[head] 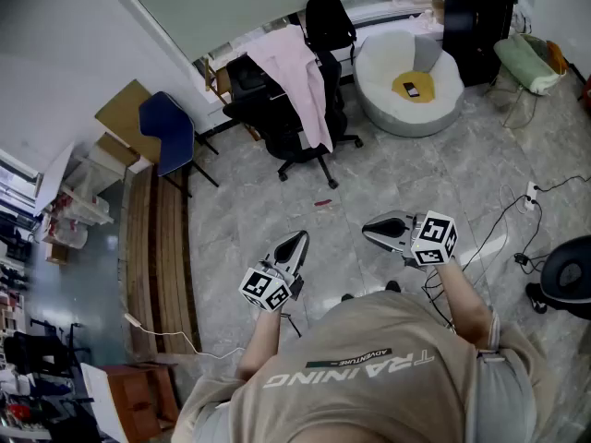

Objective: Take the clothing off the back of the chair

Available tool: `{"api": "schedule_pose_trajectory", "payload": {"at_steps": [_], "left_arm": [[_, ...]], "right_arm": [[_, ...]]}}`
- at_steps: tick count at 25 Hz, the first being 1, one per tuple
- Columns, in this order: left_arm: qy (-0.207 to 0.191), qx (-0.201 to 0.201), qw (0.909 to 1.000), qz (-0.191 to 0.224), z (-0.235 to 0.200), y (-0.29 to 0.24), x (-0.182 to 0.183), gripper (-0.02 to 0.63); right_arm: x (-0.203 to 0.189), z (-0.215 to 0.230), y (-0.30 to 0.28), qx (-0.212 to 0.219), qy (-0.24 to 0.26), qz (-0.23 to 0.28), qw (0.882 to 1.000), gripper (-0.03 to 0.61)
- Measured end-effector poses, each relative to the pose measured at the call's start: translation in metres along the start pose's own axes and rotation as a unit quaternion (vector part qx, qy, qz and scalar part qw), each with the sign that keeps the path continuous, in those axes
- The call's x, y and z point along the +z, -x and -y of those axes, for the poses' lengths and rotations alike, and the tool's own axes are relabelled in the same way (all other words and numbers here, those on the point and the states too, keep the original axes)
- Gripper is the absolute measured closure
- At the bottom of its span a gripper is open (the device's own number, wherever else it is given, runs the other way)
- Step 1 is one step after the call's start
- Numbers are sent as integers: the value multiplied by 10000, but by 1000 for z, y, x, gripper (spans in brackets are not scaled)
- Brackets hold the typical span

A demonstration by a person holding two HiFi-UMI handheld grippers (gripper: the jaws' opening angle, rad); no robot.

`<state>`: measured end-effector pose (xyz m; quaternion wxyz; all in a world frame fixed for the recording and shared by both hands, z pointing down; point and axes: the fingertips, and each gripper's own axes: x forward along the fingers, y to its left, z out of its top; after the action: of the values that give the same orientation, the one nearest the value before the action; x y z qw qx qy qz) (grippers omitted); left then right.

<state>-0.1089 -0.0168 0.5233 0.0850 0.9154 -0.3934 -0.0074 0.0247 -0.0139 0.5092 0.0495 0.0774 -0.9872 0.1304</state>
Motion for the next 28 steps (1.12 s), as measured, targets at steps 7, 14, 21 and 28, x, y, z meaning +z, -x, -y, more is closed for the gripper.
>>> {"api": "schedule_pose_trajectory", "payload": {"at_steps": [7,14,21,28], "left_arm": [[-48,21,10000,14,0,-2,6,601],[-117,-77,9999,-15,-3,-5,9,601],[-127,-121,9998,38,-23,-7,20,601],[-164,-172,9997,103,-49,-3,27,601]], "right_arm": [[-5,-4,-4,-24,-23,-54,10000,541],[-1,-1,-10,-5,115,-111,9999,541],[15,7,-28,-95,418,-100,9990,541],[31,19,-44,-437,475,58,9979,541]]}}
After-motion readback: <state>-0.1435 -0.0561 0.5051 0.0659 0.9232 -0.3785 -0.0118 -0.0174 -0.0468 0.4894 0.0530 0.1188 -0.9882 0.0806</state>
